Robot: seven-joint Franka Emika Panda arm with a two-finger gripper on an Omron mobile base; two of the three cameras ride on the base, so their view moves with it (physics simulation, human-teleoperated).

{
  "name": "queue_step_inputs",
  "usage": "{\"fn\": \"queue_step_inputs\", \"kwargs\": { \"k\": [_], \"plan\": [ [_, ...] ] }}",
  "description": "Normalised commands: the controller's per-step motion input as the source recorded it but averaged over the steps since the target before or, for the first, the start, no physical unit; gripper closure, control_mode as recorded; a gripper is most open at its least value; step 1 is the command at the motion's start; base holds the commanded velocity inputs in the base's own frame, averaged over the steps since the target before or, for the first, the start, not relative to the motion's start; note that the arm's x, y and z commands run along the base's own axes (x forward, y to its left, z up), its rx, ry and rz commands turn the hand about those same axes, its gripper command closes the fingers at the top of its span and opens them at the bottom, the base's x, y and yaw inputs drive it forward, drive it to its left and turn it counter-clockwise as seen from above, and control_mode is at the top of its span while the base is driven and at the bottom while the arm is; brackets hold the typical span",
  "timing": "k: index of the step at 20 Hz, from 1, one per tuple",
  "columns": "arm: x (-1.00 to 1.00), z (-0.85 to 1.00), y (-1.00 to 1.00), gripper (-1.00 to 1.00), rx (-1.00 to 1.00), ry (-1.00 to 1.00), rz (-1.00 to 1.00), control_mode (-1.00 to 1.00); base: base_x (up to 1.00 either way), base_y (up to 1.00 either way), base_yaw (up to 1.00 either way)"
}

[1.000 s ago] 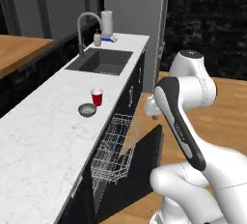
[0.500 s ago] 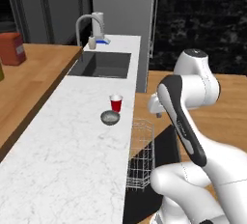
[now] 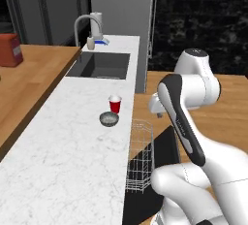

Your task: Pick up the cup and bowl from the counter, place them in the dishwasher, and close the dishwasher door.

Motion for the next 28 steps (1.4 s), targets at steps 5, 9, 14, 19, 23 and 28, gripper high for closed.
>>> {"fn": "queue_step_inputs", "kwargs": {
  "k": [5,9,14,19,23,28],
  "plan": [
    [0.00,0.00,0.00,-1.00,0.00,0.00,0.00,1.00,0.27,-0.18,0.00],
    [0.25,-0.08,0.00,-1.00,0.04,0.00,0.00,-1.00,0.22,-0.05,0.00],
    [1.00,-0.31,-0.24,-1.00,0.30,-0.02,0.00,-1.00,0.00,0.00,0.00],
    [1.00,-0.53,-0.05,-1.00,0.23,-0.02,0.00,-1.00,0.00,0.00,0.00],
    [1.00,-0.09,0.33,-1.00,-0.01,0.14,-0.09,-1.00,0.00,0.00,0.00],
    [0.83,0.01,0.45,-1.00,-0.07,0.16,-0.14,-1.00,0.00,0.00,0.00]
  ]
}}
